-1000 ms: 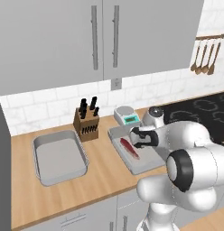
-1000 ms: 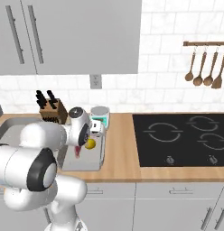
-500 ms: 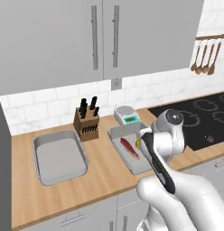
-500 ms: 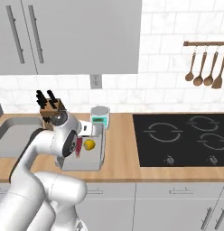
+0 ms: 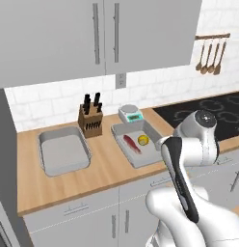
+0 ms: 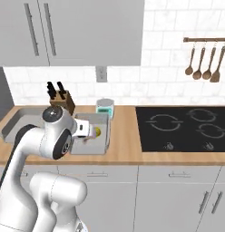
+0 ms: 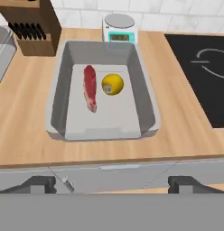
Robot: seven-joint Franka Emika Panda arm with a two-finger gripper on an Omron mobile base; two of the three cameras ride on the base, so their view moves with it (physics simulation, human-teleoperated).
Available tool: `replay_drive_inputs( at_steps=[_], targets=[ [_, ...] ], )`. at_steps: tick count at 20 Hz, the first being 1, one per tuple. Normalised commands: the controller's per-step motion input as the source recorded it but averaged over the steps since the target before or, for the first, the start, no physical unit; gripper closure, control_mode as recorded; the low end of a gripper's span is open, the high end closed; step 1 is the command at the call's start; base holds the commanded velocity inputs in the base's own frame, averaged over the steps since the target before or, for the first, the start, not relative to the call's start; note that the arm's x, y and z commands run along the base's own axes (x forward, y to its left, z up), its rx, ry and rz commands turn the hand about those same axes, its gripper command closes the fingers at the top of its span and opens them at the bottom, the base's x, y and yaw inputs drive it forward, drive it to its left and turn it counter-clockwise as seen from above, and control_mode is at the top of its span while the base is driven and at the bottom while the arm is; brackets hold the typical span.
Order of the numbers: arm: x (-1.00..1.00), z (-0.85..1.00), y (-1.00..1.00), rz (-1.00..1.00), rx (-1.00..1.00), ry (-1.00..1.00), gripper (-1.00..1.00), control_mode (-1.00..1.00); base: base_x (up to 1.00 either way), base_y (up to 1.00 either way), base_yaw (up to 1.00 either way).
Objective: Place one lemon and one steak in each tupperware on the nearby counter, to pack two identical lunches.
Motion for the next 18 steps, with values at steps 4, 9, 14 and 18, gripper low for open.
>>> replay_drive_inputs(
  at_steps=[4, 9, 14, 18],
  targets=[
    [0.00, 0.00, 0.00, 0.00, 0.00, 0.00, -1.00, 1.00, -1.00, 0.26, 0.02],
    [0.00, 0.00, 0.00, 0.00, 0.00, 0.00, -1.00, 1.00, -1.00, 0.86, 0.09],
    [0.00, 0.00, 0.00, 0.00, 0.00, 0.00, -1.00, 1.00, -0.97, 1.00, 0.18],
    [0.00, 0.00, 0.00, 0.00, 0.00, 0.00, -1.00, 1.00, -0.75, 1.00, 0.16]
  ],
)
